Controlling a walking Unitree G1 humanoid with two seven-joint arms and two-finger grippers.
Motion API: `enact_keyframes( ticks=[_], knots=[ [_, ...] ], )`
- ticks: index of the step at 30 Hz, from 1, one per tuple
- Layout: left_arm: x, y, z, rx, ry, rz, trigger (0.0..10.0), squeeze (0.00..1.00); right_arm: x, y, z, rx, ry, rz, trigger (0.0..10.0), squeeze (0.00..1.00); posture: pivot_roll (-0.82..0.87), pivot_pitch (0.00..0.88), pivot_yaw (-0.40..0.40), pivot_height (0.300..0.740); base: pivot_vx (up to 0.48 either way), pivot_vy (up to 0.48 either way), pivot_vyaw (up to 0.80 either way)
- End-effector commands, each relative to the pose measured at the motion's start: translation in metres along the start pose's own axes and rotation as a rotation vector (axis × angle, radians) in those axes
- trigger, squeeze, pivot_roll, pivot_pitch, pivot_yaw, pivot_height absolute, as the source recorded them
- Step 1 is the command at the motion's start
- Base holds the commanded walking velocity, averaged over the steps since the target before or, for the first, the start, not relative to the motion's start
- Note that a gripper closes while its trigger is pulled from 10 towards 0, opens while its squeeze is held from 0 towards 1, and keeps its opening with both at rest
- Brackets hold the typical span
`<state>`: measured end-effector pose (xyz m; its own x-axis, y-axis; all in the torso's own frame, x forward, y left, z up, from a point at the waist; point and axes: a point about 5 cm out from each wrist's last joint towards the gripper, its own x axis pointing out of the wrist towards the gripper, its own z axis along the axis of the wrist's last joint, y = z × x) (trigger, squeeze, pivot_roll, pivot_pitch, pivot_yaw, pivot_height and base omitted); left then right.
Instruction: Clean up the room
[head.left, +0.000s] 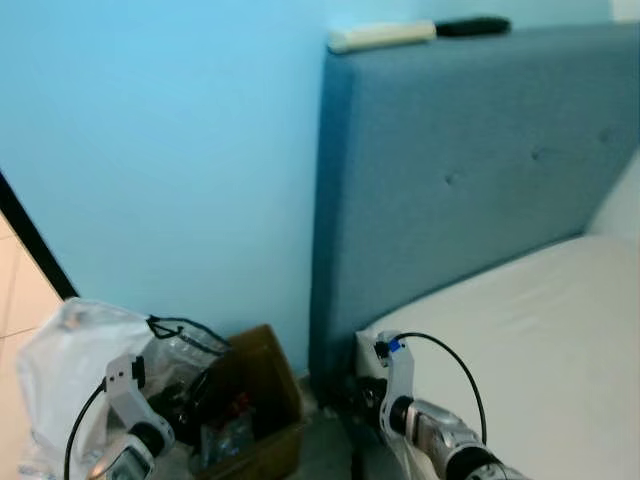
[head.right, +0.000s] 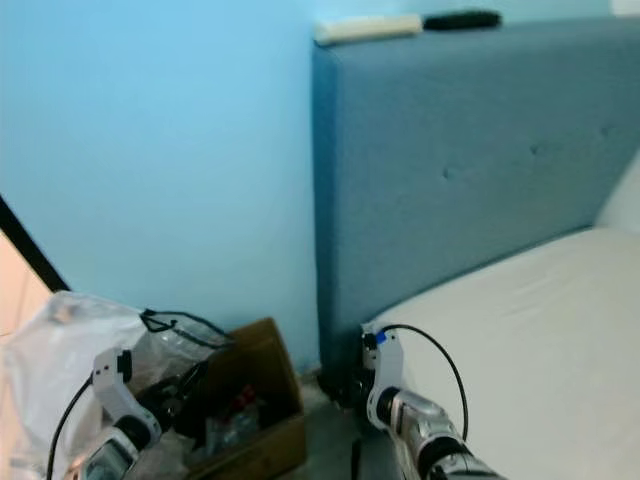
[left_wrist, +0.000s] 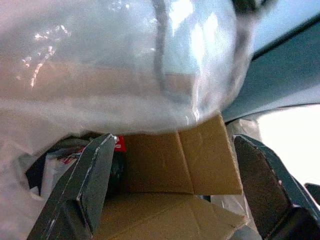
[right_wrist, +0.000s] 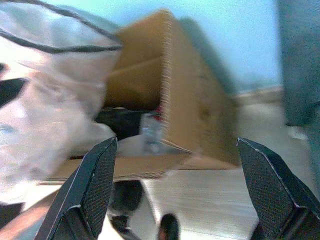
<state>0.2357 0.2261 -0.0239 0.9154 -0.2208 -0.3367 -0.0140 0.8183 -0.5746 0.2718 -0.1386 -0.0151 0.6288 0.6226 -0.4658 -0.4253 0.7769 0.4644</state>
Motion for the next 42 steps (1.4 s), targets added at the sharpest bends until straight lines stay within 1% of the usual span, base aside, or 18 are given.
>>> enact_keyframes(
  ticks=[1,2,4,5,7,8,10,13,15,18,21,22,23,26,28,29,32,42],
  knots=[
    [-0.001,0.000,-0.004,0.009,0.017,0.010,10.0,0.00,-0.001,0.000,-0.004,-0.004,0.023,0.011,10.0,0.00,-0.04,0.000,-0.014,0.636,0.000,0.000,0.00],
    [-0.002,0.001,-0.008,0.016,0.035,0.026,10.0,0.00,0.000,0.003,-0.003,-0.006,0.021,0.041,10.0,0.00,-0.04,0.000,-0.013,0.641,0.000,0.000,0.00],
    [-0.005,0.005,-0.016,0.037,0.079,0.070,10.0,0.00,-0.002,-0.001,-0.004,-0.018,0.029,0.001,10.0,0.00,-0.04,0.000,-0.012,0.651,0.000,0.000,0.00],
    [-0.005,0.005,-0.016,0.037,0.079,0.070,10.0,0.00,-0.002,-0.001,-0.004,-0.018,0.029,0.001,10.0,0.00,-0.04,0.000,-0.012,0.651,0.000,0.000,0.00],
    [-0.007,0.007,-0.020,0.049,0.101,0.090,10.0,0.00,-0.007,-0.011,-0.011,-0.040,0.072,-0.115,10.0,0.00,-0.05,0.000,-0.013,0.661,0.000,0.000,0.00],
    [-0.007,0.007,-0.020,0.049,0.101,0.090,10.0,0.00,-0.007,-0.011,-0.011,-0.040,0.072,-0.115,10.0,0.00,-0.05,0.000,-0.013,0.661,0.000,0.000,0.00],
    [-0.007,0.008,-0.022,0.051,0.108,0.098,10.0,0.00,-0.012,-0.017,-0.016,-0.053,0.100,-0.174,10.0,0.00,-0.05,0.000,-0.013,0.671,0.000,0.000,0.00],
    [-0.011,0.011,-0.029,0.052,0.136,0.127,10.0,0.00,-0.025,-0.032,-0.033,-0.052,0.173,-0.350,10.0,0.00,-0.05,0.000,-0.015,0.686,0.000,0.000,0.00],
    [-0.011,0.011,-0.029,0.052,0.136,0.127,10.0,0.00,-0.025,-0.032,-0.033,-0.052,0.173,-0.350,10.0,0.00,-0.05,0.000,-0.015,0.686,0.000,0.000,0.00],
    [-0.018,0.014,-0.042,0.049,0.193,0.169,10.0,0.00,-0.041,-0.045,-0.050,-0.022,0.225,-0.509,10.0,0.00,-0.05,0.000,-0.018,0.701,0.000,0.000,0.00],
    [-0.020,0.015,-0.046,0.044,0.213,0.183,10.0,0.00,-0.045,-0.047,-0.054,-0.020,0.240,-0.547,10.0,0.00,-0.05,0.000,-0.019,0.706,0.000,0.000,0.00],
    [-0.024,0.016,-0.057,0.022,0.257,0.228,10.0,0.00,-0.054,-0.052,-0.066,-0.015,0.279,-0.633,10.0,0.00,-0.05,0.000,-0.023,0.706,-0.304,0.000,0.00],
    [-0.026,0.017,-0.061,0.015,0.272,0.245,10.0,0.00,-0.057,-0.053,-0.070,-0.017,0.296,-0.660,10.0,0.00,-0.05,0.000,-0.023,0.706,-0.304,0.000,0.00],
    [-0.028,0.018,-0.065,0.010,0.285,0.266,10.0,0.00,-0.059,-0.053,-0.075,-0.015,0.314,-0.679,10.0,0.00,-0.05,0.000,-0.024,0.706,-0.334,0.000,0.00],
    [-0.030,0.018,-0.070,-0.004,0.299,0.295,10.0,0.00,-0.063,-0.053,-0.083,-0.009,0.339,-0.703,10.0,0.00,-0.05,0.000,-0.027,0.706,-0.360,0.000,0.00],
    [-0.030,0.018,-0.070,-0.004,0.299,0.295,10.0,0.00,-0.063,-0.053,-0.083,-0.009,0.339,-0.703,10.0,0.00,-0.05,0.000,-0.027,0.706,-0.364,0.000,0.00],
    [-0.034,0.019,-0.076,-0.010,0.323,0.315,10.0,0.00,-0.069,-0.052,-0.094,-0.001,0.372,-0.729,10.0,0.00,-0.05,0.000,-0.030,0.706,-0.364,0.000,0.00],
    [-0.042,0.020,-0.088,-0.012,0.374,0.346,10.0,0.00,-0.077,-0.050,-0.112,0.004,0.424,-0.765,10.0,0.00,-0.05,0.000,-0.029,0.706,-0.402,0.000,0.00]
  ],
)
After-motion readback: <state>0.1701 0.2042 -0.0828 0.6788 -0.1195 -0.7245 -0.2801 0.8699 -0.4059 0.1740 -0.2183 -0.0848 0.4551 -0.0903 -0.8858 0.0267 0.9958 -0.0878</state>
